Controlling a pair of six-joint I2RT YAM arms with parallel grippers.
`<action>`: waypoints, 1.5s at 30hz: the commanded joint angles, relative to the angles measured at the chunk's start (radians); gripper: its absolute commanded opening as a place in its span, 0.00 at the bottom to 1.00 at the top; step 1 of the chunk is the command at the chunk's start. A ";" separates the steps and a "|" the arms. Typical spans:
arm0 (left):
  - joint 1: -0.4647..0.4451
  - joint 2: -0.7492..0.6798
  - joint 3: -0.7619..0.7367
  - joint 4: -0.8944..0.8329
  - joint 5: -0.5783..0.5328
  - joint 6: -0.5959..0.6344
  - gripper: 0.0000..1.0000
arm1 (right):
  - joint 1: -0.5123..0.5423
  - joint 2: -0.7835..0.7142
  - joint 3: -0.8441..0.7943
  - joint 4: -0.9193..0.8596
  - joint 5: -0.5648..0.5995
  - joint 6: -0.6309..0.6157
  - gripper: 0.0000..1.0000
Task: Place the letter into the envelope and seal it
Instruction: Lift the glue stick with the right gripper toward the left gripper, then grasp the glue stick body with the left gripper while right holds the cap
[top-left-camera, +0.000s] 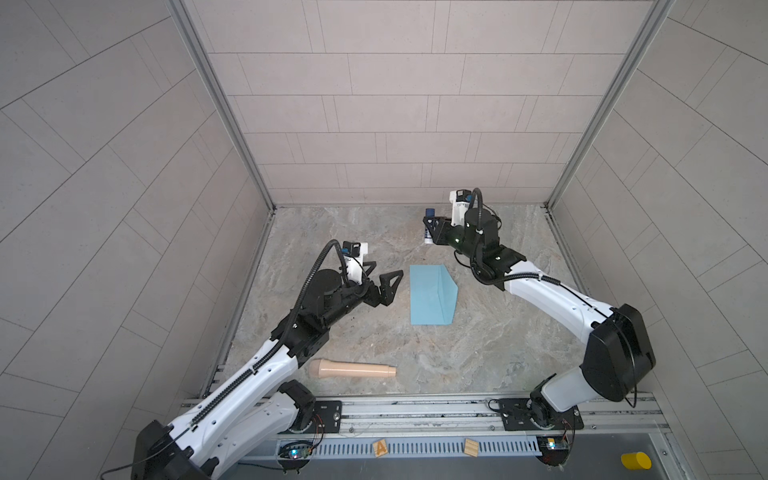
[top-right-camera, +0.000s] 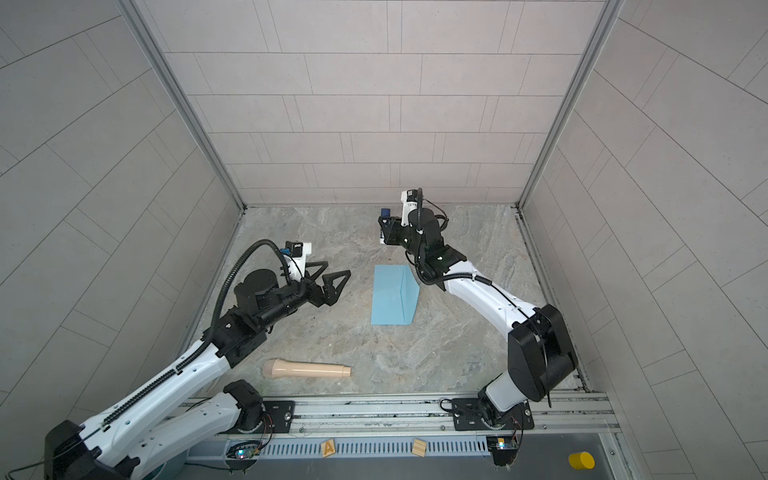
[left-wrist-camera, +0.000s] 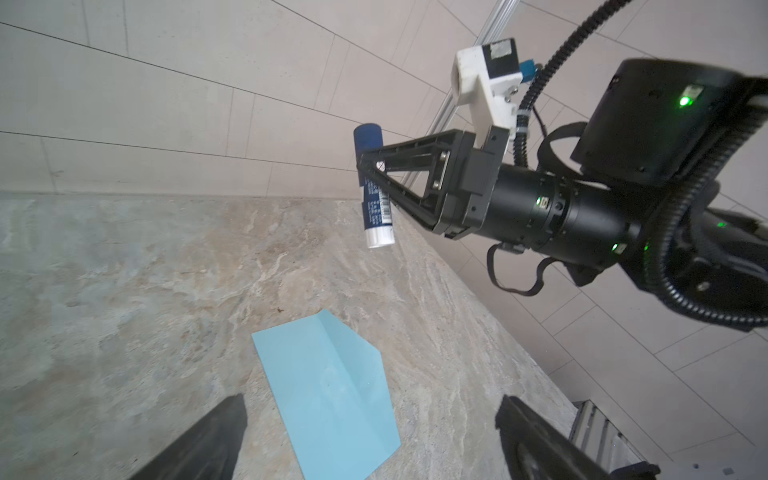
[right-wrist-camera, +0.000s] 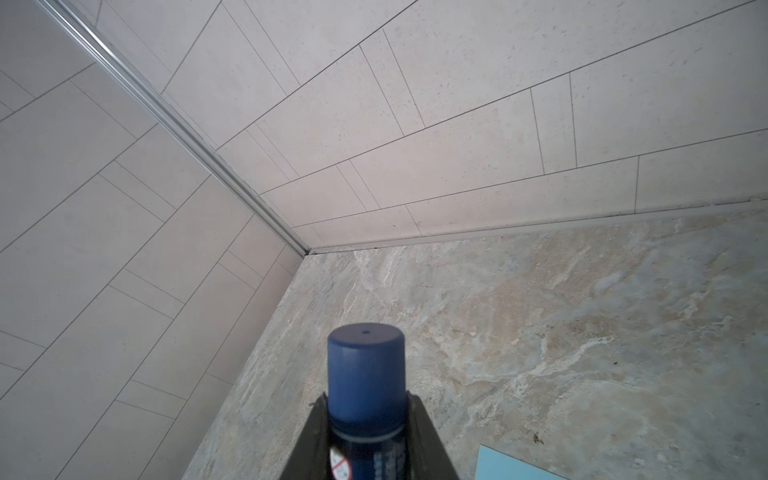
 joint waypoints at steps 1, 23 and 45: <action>0.006 0.045 0.008 0.157 0.105 -0.052 0.97 | 0.031 -0.090 -0.050 0.199 -0.020 0.044 0.00; 0.007 0.142 0.016 0.315 0.204 -0.139 0.80 | 0.197 -0.204 -0.193 0.308 -0.063 -0.043 0.00; 0.008 0.184 0.015 0.355 0.208 -0.176 0.54 | 0.259 -0.200 -0.229 0.354 -0.062 -0.067 0.00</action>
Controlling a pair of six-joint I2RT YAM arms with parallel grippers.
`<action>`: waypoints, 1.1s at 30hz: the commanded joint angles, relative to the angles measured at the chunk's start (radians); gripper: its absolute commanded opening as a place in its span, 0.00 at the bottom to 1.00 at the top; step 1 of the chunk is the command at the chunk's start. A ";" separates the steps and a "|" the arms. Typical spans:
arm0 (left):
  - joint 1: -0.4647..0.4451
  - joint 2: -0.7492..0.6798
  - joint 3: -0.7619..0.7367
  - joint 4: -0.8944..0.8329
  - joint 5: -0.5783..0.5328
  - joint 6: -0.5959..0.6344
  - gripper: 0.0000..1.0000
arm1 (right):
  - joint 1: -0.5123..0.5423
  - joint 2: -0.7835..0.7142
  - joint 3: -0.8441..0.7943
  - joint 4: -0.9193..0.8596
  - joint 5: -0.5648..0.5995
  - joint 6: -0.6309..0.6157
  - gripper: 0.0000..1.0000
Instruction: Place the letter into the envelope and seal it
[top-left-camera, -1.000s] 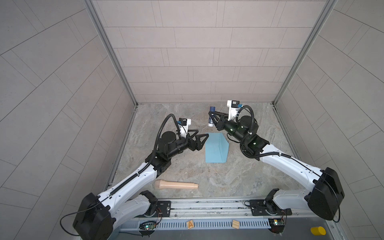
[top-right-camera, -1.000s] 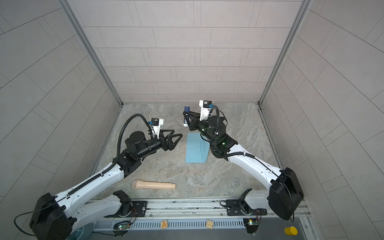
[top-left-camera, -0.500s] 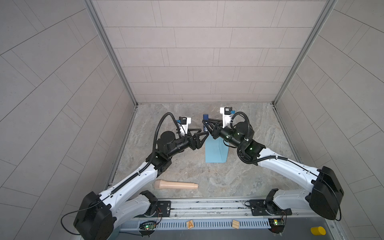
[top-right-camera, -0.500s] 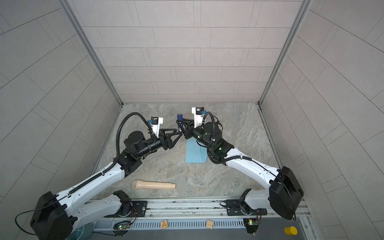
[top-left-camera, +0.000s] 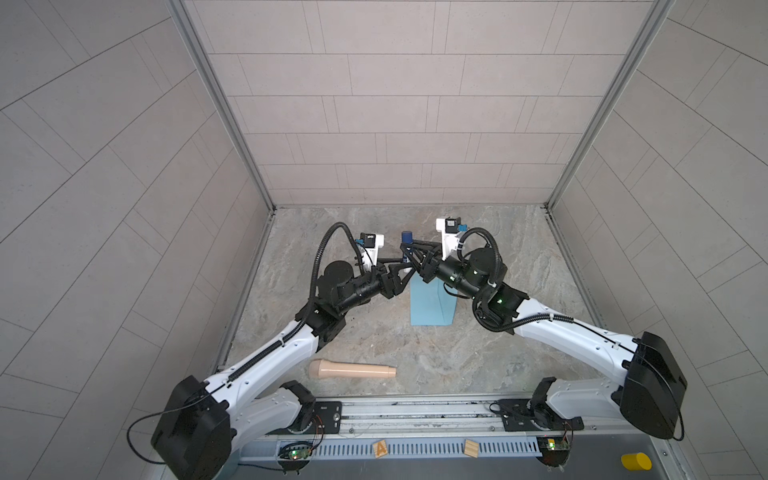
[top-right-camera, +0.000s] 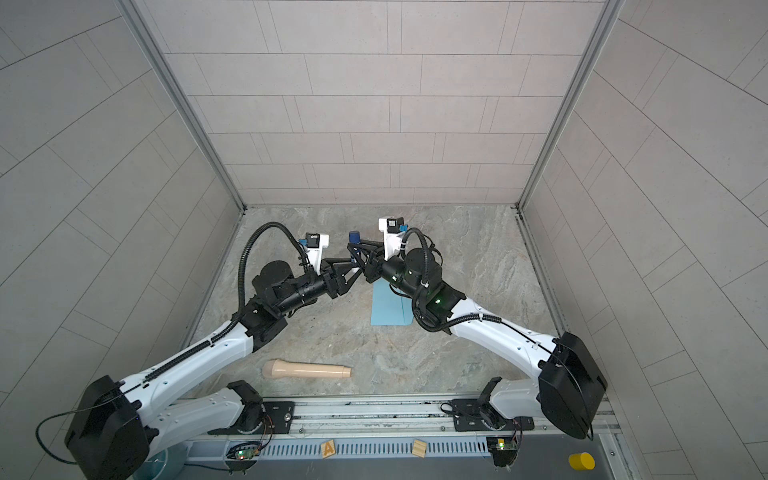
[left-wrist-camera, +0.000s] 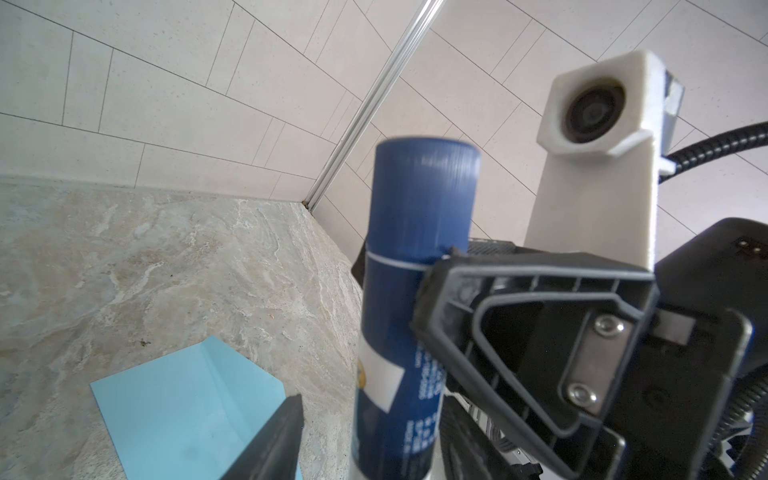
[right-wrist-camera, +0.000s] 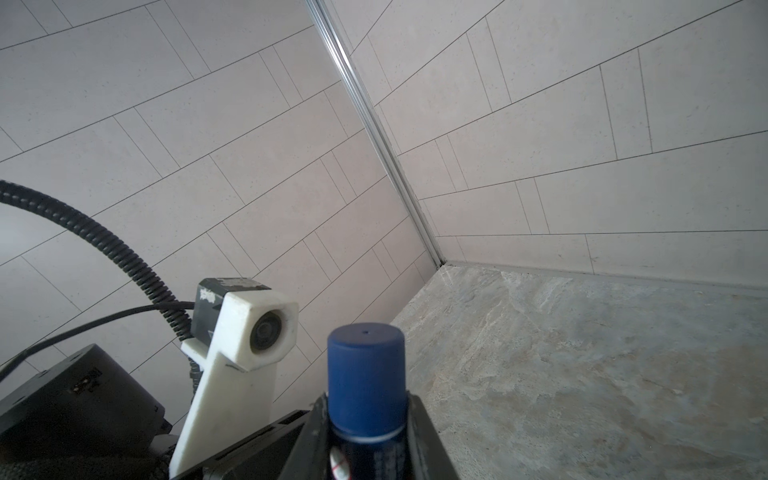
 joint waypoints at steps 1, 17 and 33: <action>0.009 0.002 0.015 0.044 0.010 0.000 0.53 | 0.013 -0.021 -0.010 0.041 -0.008 -0.008 0.00; 0.012 -0.017 0.011 -0.025 0.001 0.062 0.04 | 0.028 -0.039 0.002 -0.050 0.003 -0.062 0.27; 0.010 -0.147 0.081 -0.447 -0.033 0.620 0.00 | -0.068 -0.114 0.422 -1.018 -0.137 -0.339 0.81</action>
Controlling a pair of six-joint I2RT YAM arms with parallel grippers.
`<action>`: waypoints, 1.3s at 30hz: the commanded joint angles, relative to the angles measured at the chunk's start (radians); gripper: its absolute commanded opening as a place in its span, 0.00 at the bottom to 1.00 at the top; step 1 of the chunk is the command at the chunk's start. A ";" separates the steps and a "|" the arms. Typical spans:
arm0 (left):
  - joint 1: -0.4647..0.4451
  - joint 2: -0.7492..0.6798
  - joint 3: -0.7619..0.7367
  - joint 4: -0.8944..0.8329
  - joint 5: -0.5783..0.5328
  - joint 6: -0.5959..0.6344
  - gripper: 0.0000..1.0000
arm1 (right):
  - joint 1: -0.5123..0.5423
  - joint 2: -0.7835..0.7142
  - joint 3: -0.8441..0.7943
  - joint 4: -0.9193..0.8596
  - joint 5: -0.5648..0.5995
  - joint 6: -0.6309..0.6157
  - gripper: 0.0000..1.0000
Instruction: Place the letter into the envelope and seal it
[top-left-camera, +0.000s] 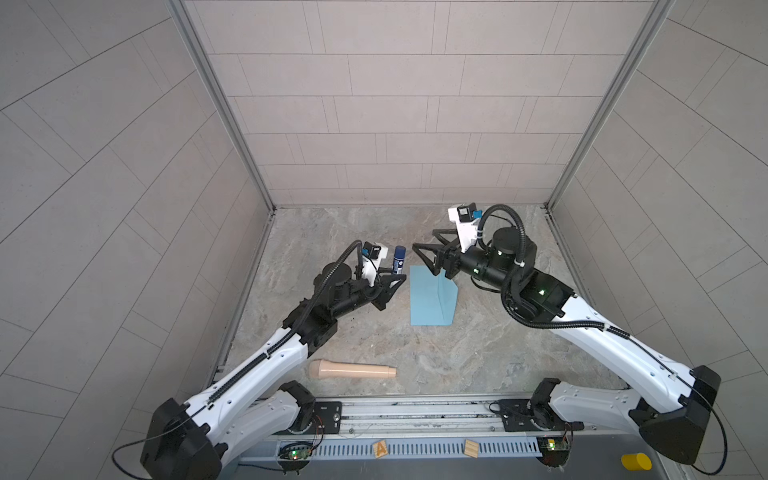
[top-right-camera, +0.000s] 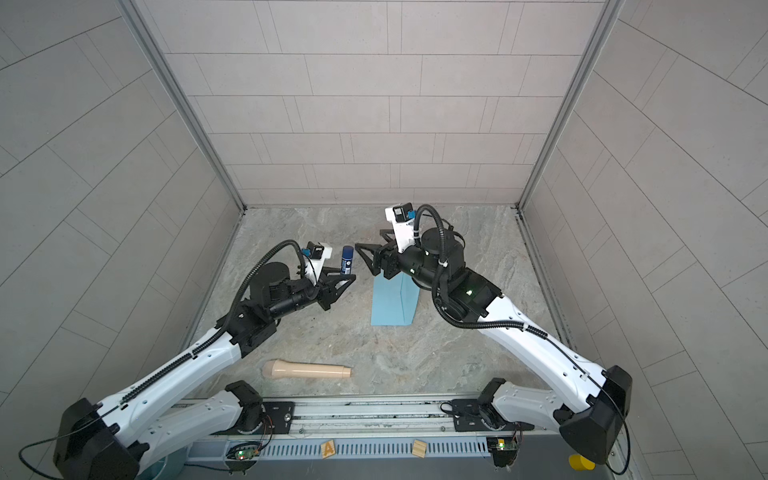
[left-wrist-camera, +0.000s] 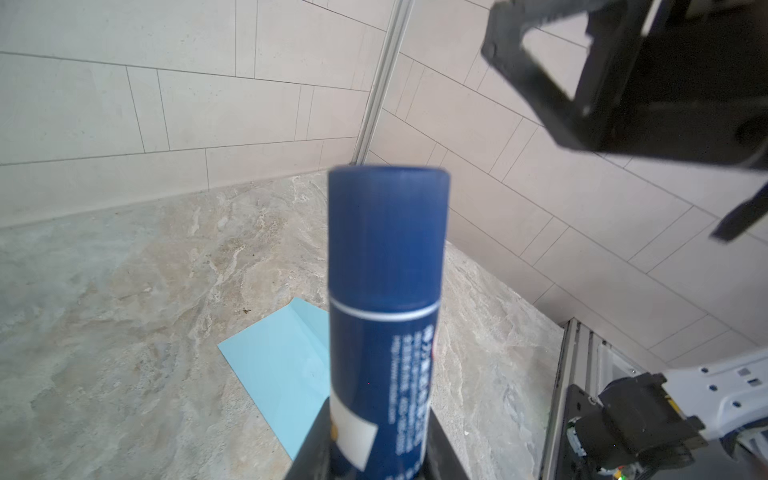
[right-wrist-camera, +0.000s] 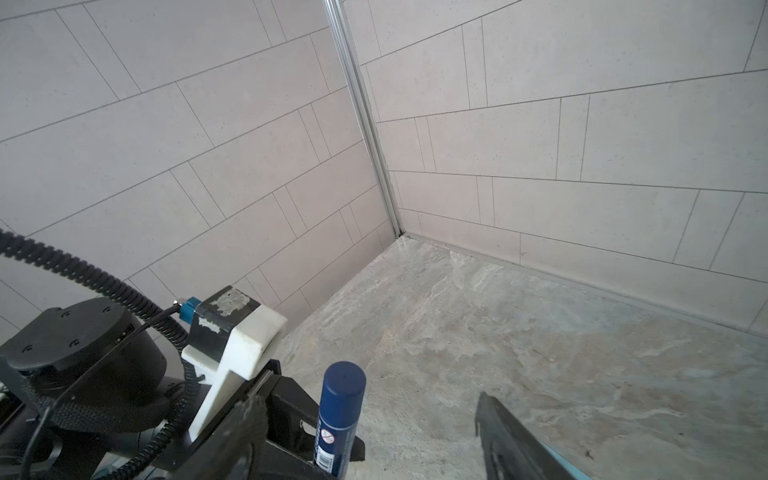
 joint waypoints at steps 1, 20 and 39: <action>0.003 -0.038 0.039 -0.082 0.017 0.202 0.00 | 0.001 0.041 0.122 -0.360 -0.088 -0.093 0.81; -0.017 -0.072 0.038 -0.180 0.057 0.454 0.00 | 0.028 0.203 0.259 -0.527 -0.258 -0.058 0.71; -0.028 -0.066 0.037 -0.210 0.089 0.473 0.00 | 0.068 0.268 0.274 -0.483 -0.256 -0.040 0.46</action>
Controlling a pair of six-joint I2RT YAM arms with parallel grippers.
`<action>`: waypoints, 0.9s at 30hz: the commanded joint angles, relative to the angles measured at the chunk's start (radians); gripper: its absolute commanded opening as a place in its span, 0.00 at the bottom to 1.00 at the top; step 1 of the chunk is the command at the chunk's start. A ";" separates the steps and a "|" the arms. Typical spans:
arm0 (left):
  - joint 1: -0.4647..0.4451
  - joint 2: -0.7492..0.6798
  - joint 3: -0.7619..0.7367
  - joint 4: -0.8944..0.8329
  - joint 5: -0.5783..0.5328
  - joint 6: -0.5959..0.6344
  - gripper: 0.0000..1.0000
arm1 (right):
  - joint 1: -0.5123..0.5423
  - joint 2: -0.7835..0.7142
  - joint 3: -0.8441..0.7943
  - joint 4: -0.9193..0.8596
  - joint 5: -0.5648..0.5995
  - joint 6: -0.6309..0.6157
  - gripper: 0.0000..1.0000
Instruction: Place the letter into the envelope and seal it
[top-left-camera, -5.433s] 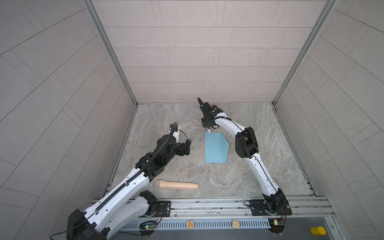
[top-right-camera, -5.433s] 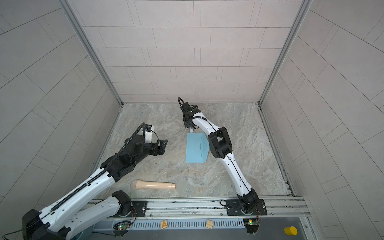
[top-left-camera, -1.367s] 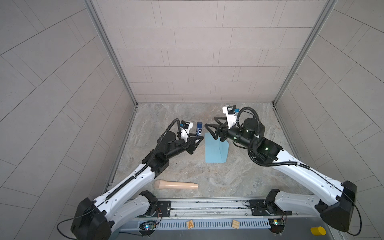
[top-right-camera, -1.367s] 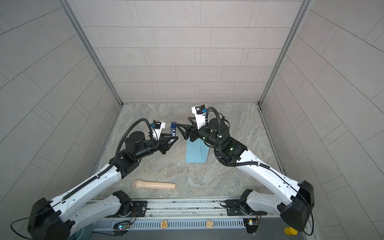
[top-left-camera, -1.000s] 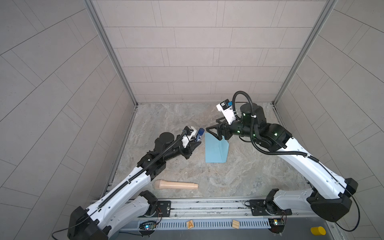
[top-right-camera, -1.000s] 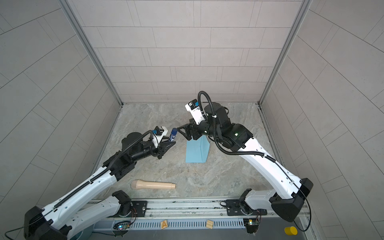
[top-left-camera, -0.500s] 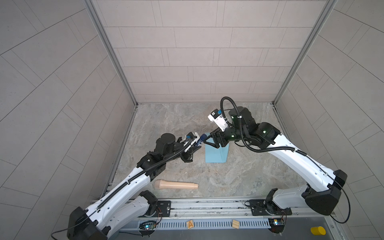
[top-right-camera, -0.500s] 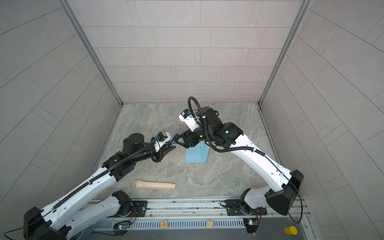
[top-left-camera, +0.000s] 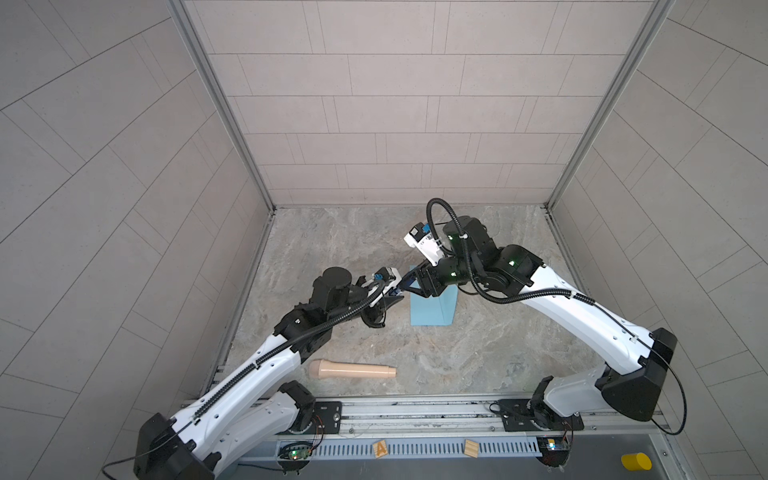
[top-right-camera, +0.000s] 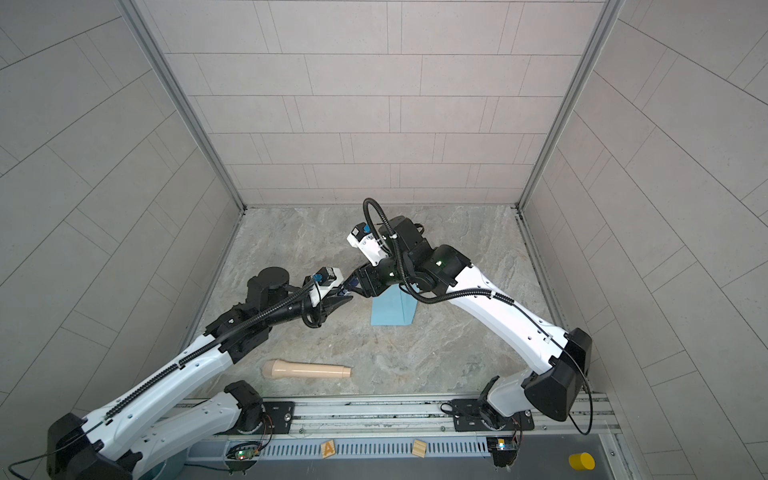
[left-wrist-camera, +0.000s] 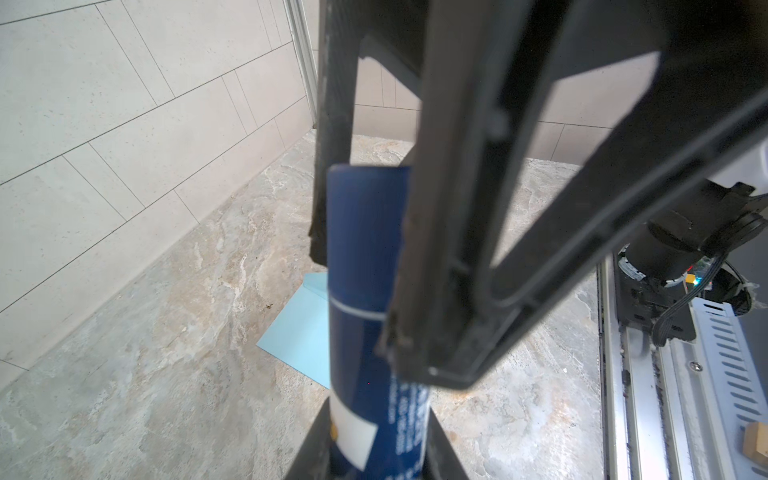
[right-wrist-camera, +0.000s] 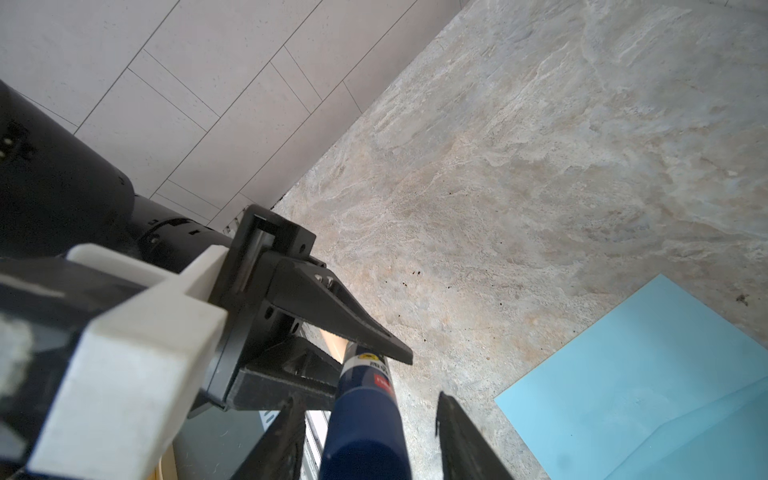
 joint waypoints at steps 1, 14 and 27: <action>-0.007 -0.006 0.031 0.001 0.015 0.017 0.00 | 0.005 0.011 0.027 0.010 -0.002 -0.005 0.43; -0.011 0.002 0.032 0.034 0.003 -0.035 0.33 | 0.005 -0.003 0.006 0.010 0.030 -0.018 0.06; -0.013 -0.005 0.004 0.158 0.042 -0.110 0.48 | 0.005 -0.016 -0.020 0.040 0.029 0.001 0.04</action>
